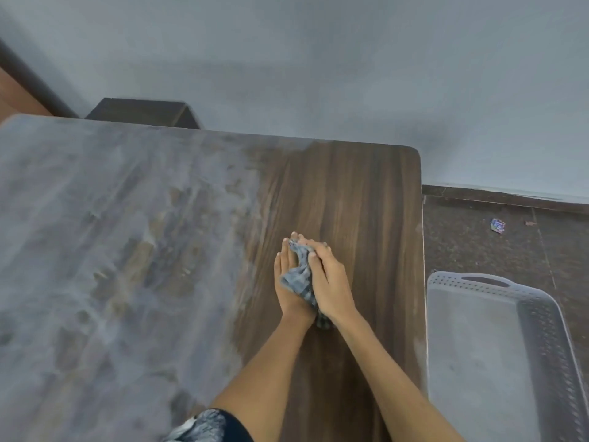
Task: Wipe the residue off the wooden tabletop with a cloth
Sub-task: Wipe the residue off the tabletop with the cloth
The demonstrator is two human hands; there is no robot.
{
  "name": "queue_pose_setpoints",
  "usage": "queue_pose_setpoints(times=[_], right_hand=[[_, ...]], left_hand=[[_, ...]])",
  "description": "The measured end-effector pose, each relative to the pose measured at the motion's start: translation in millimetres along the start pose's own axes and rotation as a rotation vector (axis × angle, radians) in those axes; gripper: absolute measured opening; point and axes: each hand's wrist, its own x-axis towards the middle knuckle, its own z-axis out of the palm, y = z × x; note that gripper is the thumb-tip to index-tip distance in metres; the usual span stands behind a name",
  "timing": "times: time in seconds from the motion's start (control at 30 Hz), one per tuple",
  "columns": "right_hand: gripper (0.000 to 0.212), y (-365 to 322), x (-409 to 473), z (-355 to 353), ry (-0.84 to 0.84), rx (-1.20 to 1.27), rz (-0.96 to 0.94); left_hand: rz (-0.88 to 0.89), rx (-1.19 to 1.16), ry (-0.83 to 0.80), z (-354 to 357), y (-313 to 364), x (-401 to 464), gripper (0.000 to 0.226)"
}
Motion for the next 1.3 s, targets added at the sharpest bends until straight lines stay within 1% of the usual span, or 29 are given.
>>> queue_pose_setpoints(times=[0.03, 0.07, 0.1, 0.13, 0.17, 0.2, 0.23, 0.3, 0.4, 0.47, 0.53, 0.57, 0.67, 0.7, 0.73, 0.8, 0.83, 0.87, 0.9, 0.93, 0.97, 1.0, 1.07, 1.1, 1.13, 1.17, 1.2, 1.23, 1.3], right_hand=[[0.039, 0, -6, 4, -0.007, -0.095, -0.024], [0.046, 1, -13, 5, 0.001, -0.194, -0.056], [0.050, 0, -21, 6, 0.022, -0.273, -0.073], [0.049, 0, -29, 8, 0.049, -0.337, -0.073], [0.048, -1, -37, 9, 0.080, -0.404, -0.059], [0.049, -3, -46, 15, 0.125, -0.474, -0.036], [0.052, -2, -55, 21, 0.172, -0.547, -0.004], [0.056, -1, -70, 32, 0.266, -0.723, 0.068], [0.054, 6, -76, 36, 0.379, -0.960, 0.218], [0.047, 8, -60, 36, 0.451, -0.952, 0.410], [0.047, -2, -40, 44, 0.513, -0.918, 0.508], [0.048, -10, -37, 53, 0.482, -0.908, 0.461], [0.048, -21, -94, 87, 0.144, -0.981, 0.085], [0.047, -19, -127, 92, 0.103, -1.026, 0.071], [0.046, -17, -158, 91, 0.161, -1.038, 0.132], [0.050, -11, -195, 76, 0.462, -0.997, 0.397], [0.052, -6, -194, 62, 0.587, -0.980, 0.560], [0.053, -5, -181, 47, 0.658, -0.957, 0.717], [0.055, -5, -158, 30, 0.707, -0.939, 0.803], [0.058, -5, -132, 15, 0.727, -0.919, 0.826], [0.059, -6, -107, 6, 0.691, -0.908, 0.816], [0.060, -4, -87, 4, 0.628, -0.959, 0.755], [0.061, -6, -76, 30, 0.397, -1.089, 0.520], [0.059, -11, -91, 55, 0.269, -1.092, 0.382], [0.055, -16, -118, 80, 0.192, -1.052, 0.265], [0.052, -20, -151, 99, 0.158, -1.020, 0.183], [0.049, -26, -187, 108, 0.169, -0.989, 0.147], [0.048, -25, -223, 110, 0.215, -0.980, 0.159], [0.051, -14, -281, 94, 0.402, -0.960, 0.324]], left_hand=[[0.019, -0.028, 0.007, 8, -6, 1, 0.056], [0.018, 0.011, -0.052, 12, -12, 0, 0.056], [0.045, -0.089, -0.116, 15, -18, -1, 0.059], [0.074, -0.050, -0.152, 8, -14, -2, 0.060], [0.109, 0.035, -0.143, -2, -11, -4, 0.059], [0.175, 0.095, -0.058, -18, -10, -8, 0.059], [0.268, 0.097, -0.089, -18, -14, -12, 0.062], [0.421, 0.100, -0.239, -32, -30, -16, 0.074], [0.546, -0.076, -0.306, -47, -79, -27, 0.064], [0.644, -0.077, -0.296, -56, -117, -39, 0.062], [0.677, -0.058, -0.270, -59, -150, -50, 0.065], [0.679, -0.060, -0.253, -59, -162, -53, 0.067], [0.683, -0.037, -0.229, -57, -181, -61, 0.059], [0.667, -0.034, -0.214, -56, -183, -64, 0.057], [0.656, -0.028, -0.223, -57, -185, -67, 0.058], [0.638, -0.023, -0.215, -59, -188, -73, 0.061], [0.632, -0.020, -0.196, -58, -189, -74, 0.062], [0.630, -0.012, -0.178, -57, -187, -75, 0.062], [0.626, -0.008, -0.159, -56, -185, -75, 0.062], [0.617, -0.012, -0.152, -53, -183, -76, 0.061], [0.608, -0.021, -0.139, -51, -182, -77, 0.060], [0.596, -0.034, -0.136, -49, -181, -78, 0.059], [0.579, -0.068, -0.139, -50, -180, -82, 0.058], [0.570, -0.080, -0.149, -52, -179, -85, 0.056], [0.564, -0.087, -0.171, -54, -179, -87, 0.053], [0.561, -0.096, -0.196, -57, -180, -89, 0.051], [0.558, -0.108, -0.218, -61, -180, -92, 0.051], [0.552, -0.123, -0.242, -66, -181, -96, 0.051], [0.505, -0.148, -0.280, -79, -185, -108, 0.051]])
